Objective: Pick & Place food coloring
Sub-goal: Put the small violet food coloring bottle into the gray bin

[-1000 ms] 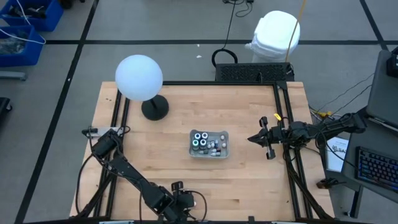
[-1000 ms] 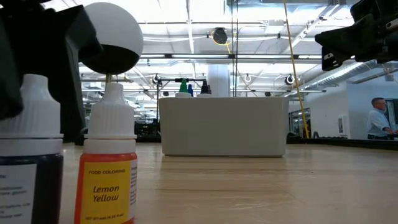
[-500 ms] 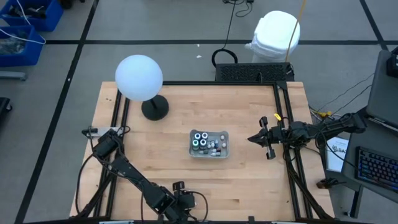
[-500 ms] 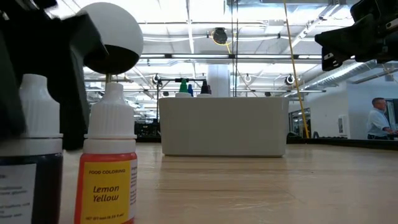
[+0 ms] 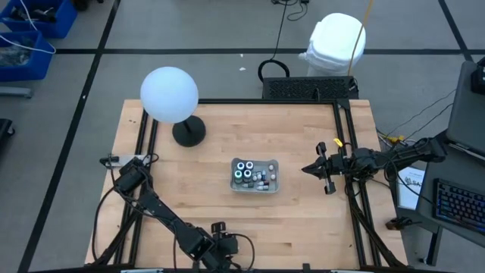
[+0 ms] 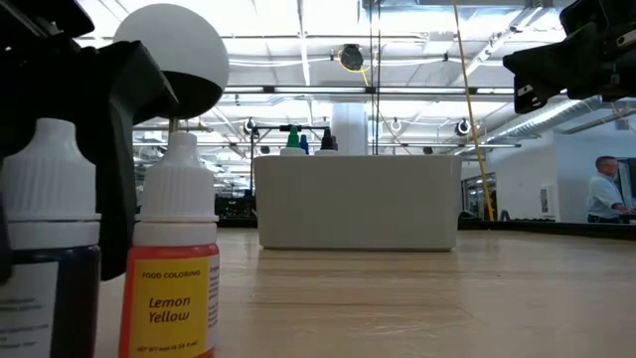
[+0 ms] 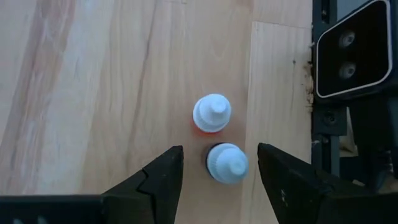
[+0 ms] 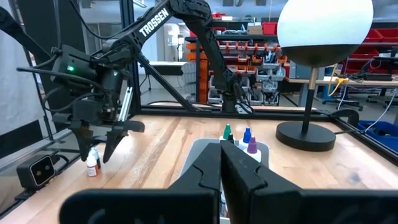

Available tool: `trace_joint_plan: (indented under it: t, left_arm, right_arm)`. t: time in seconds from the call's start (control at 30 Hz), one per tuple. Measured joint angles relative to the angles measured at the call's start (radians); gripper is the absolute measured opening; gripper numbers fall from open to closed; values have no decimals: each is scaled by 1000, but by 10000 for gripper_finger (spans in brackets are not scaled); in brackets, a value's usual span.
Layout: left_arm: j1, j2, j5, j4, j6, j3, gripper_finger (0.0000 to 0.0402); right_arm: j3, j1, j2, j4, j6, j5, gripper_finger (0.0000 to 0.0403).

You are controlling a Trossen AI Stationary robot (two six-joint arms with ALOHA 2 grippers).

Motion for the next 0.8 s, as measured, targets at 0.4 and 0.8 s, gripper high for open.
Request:
trace_joint_plan:
  t: [0.4,0.8]
  left_arm:
    - [4,0,8,0,1,0,201]
    - [25,0,61,1,-7,0,91]
  right_arm:
    - [0,0,0,0,0,0,0]
    - [0,0,0,0,0,0,0]
